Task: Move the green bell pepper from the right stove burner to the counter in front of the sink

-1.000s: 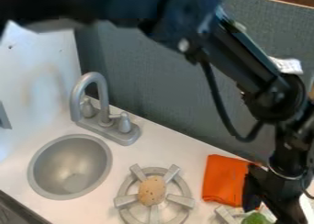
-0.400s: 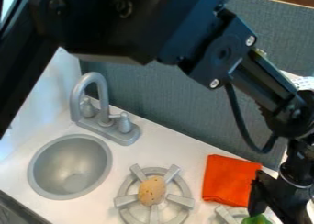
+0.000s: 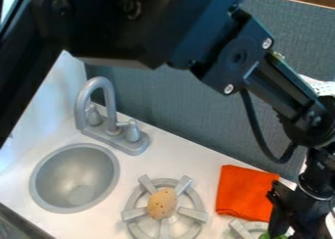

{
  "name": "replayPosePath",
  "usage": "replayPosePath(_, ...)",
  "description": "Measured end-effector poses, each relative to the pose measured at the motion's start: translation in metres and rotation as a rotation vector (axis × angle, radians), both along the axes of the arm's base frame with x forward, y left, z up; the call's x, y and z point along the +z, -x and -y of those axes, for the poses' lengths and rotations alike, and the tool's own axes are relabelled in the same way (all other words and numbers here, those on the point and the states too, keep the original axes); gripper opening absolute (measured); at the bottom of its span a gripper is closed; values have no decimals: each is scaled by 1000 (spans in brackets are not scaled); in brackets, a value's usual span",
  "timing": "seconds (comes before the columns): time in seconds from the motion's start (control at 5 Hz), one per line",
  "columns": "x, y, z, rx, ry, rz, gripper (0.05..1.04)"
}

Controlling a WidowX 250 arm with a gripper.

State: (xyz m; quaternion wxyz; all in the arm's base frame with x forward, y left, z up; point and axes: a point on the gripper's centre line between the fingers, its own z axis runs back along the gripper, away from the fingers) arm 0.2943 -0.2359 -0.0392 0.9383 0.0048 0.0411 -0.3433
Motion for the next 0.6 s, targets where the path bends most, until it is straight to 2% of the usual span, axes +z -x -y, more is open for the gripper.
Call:
replayPosePath(0.2,1,0,-2,-7,-4,-9,211)
replayPosePath(0.4,0,-1,-10,13,-34,-13,128)
replayPosePath(0.6,1,8,-17,20,-41,-13,95)
